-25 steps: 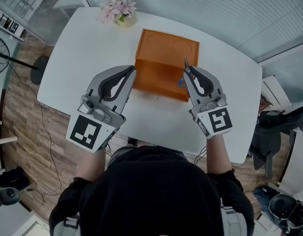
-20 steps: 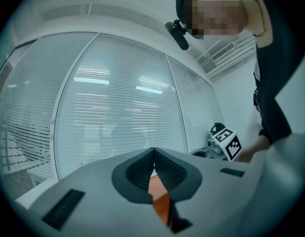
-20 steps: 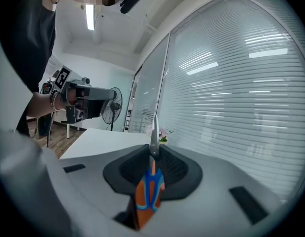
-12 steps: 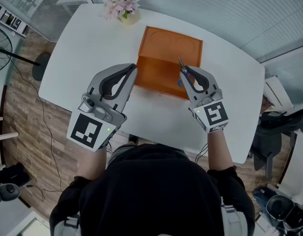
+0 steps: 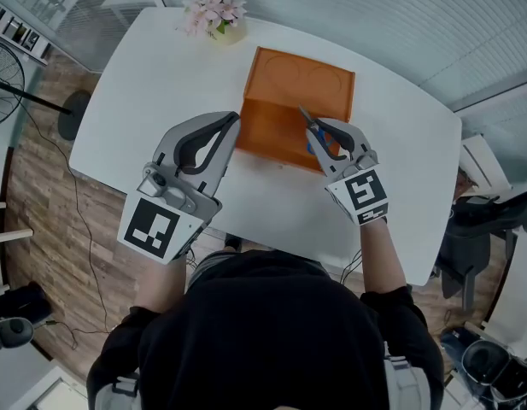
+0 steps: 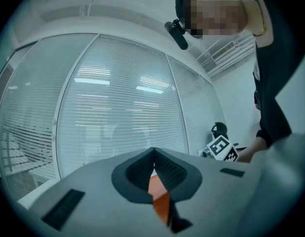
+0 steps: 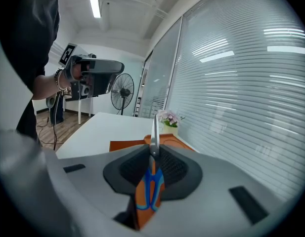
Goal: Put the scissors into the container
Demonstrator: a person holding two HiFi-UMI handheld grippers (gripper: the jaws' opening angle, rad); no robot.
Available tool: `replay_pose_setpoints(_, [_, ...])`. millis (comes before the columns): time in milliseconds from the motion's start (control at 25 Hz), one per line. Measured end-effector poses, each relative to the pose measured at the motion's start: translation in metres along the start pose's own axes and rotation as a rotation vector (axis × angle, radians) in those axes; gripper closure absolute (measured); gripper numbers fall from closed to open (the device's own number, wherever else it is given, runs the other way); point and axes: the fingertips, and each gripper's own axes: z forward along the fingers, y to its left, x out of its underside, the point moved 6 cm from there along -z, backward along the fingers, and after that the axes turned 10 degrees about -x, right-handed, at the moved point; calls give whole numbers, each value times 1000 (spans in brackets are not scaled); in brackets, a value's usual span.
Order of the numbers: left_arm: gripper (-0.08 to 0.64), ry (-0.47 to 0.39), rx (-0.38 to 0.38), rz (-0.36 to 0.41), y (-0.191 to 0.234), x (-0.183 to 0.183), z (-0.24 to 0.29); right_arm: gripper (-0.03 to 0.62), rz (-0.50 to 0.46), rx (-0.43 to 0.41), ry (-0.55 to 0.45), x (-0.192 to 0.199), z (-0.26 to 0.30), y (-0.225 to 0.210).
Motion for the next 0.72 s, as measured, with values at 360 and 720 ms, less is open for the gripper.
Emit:
replay_pose_setpoints(360, [548, -6, -6, 3, 3, -2, -4, 525, -8, -36, 74, 11, 11, 2])
replay_pose_setpoints(720, [548, -5, -13, 3, 3, -3, -10, 525, -9, -66, 148, 22, 20, 4])
